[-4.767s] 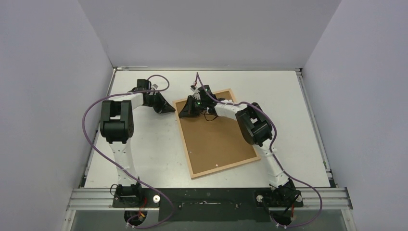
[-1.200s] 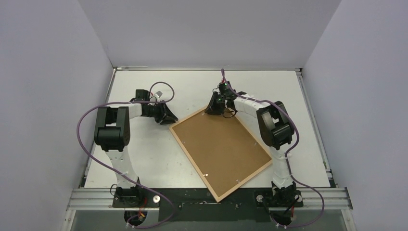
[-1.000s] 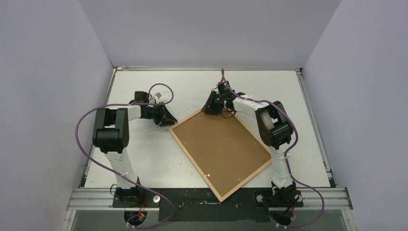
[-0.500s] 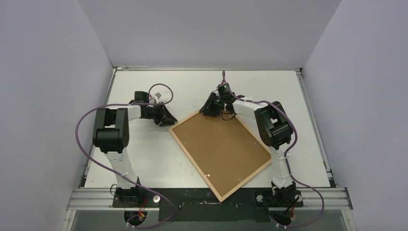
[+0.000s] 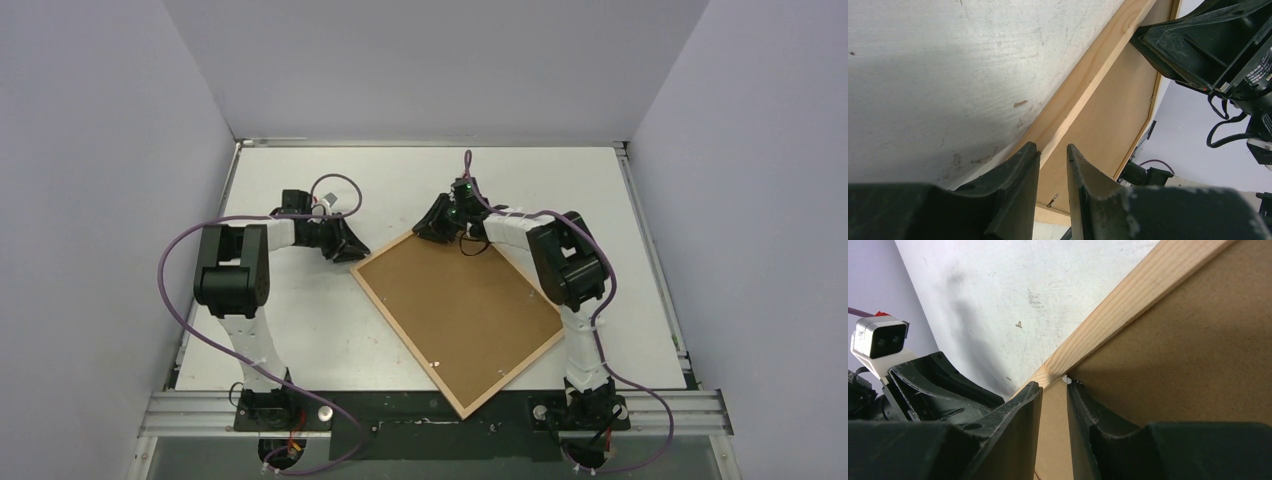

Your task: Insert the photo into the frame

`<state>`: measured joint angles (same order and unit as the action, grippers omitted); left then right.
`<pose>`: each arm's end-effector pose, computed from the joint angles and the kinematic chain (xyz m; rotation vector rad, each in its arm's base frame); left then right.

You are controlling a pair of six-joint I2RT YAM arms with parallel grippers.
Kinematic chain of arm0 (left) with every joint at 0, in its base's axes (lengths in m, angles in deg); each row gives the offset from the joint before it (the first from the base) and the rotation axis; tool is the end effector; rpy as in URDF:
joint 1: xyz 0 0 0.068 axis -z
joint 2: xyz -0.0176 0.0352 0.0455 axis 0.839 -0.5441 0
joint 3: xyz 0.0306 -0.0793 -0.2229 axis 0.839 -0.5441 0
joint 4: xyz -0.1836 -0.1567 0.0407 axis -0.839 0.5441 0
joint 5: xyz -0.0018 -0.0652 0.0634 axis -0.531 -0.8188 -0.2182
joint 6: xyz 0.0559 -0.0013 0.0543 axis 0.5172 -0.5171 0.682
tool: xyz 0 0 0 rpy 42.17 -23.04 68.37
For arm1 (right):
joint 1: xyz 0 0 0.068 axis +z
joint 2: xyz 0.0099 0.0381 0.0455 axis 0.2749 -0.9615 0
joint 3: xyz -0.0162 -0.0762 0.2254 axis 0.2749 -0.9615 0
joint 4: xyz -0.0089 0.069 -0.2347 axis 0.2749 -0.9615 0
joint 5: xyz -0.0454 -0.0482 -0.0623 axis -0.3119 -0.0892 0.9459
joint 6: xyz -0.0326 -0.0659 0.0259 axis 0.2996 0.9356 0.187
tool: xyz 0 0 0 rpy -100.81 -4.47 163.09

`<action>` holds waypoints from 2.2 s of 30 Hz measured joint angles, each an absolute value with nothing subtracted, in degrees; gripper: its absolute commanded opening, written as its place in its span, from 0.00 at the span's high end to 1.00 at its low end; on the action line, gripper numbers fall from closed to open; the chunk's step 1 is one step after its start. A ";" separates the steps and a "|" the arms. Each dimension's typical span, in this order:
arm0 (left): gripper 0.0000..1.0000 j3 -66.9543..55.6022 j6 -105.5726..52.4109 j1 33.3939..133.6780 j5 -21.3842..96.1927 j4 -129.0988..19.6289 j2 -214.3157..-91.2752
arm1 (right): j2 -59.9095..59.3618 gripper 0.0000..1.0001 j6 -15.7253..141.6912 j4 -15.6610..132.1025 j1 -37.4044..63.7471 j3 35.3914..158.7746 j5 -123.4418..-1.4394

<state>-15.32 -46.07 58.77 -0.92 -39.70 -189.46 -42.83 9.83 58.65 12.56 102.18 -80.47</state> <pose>0.3526 -0.0591 0.0850 -0.3986 2.6200 -1.2706 0.3830 0.2409 0.1014 0.4553 2.5625 1.2071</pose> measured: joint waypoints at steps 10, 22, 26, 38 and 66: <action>0.76 -15.35 -46.33 60.28 -0.81 -39.81 -189.83 | -42.15 0.74 4.81 66.76 14.39 98.05 -74.55; 0.75 -15.35 -46.57 60.39 -0.86 -39.81 -189.90 | -42.04 0.68 4.57 69.71 15.25 97.57 -71.75; 0.67 -15.00 -47.14 60.46 -1.23 -39.64 -190.14 | -41.76 0.64 5.26 70.63 14.66 97.26 -72.25; 0.53 -6.32 -46.81 62.07 -2.58 -36.88 -193.92 | -25.76 0.41 15.58 52.31 2.81 95.58 -65.87; 0.49 3.80 -42.33 64.85 -1.25 -32.71 -201.15 | 11.79 0.07 17.70 14.44 -19.29 60.80 -51.95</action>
<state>3.80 -42.33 64.85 -1.25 -32.71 -201.15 11.79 17.70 14.44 -19.29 60.80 -51.95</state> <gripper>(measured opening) 0.540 0.942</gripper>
